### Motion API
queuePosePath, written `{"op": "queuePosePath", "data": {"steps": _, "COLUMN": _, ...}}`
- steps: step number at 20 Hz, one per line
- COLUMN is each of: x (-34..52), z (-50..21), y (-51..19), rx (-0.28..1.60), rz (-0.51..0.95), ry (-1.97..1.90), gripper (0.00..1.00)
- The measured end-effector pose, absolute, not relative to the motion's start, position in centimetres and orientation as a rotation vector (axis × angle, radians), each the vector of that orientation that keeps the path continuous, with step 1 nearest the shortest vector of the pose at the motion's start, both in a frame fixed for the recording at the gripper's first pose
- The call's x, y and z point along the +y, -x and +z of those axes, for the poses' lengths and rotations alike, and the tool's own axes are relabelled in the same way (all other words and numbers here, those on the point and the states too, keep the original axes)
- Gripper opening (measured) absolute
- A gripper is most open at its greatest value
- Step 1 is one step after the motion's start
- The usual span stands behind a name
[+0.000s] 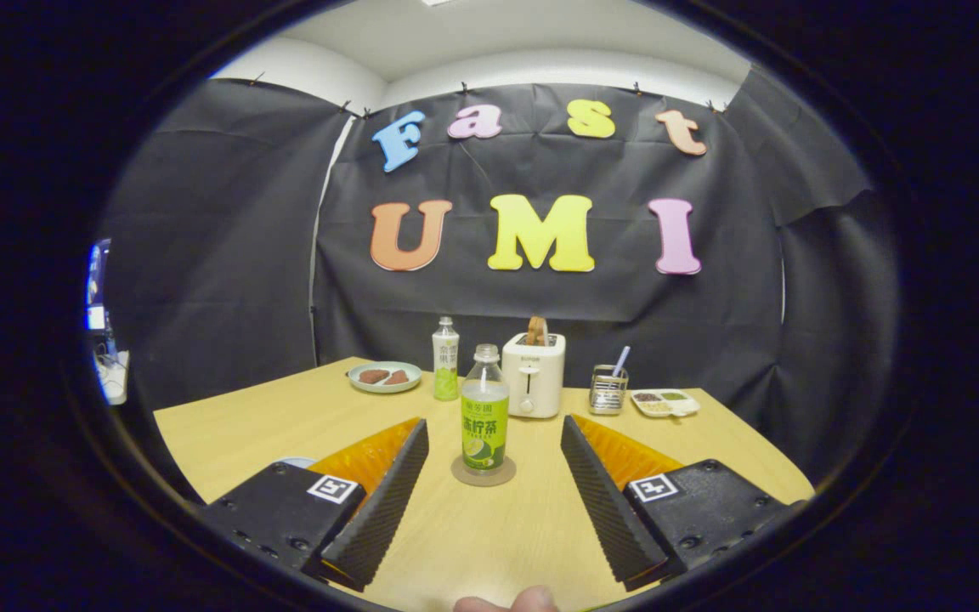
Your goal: Take the bottle from table, then pour the juice into the cup, finally place the bottle on the coaster
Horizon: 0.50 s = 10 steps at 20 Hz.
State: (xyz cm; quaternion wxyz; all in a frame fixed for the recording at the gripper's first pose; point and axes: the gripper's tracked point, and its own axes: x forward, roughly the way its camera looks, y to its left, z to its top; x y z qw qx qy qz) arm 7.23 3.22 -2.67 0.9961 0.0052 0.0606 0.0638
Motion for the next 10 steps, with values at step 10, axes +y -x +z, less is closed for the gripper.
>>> {"op": "queuePosePath", "data": {"steps": 10, "x": 6.0, "z": -3.9, "y": 2.3, "rx": 0.027, "rz": 0.056, "ry": 0.003, "gripper": 1.00}}
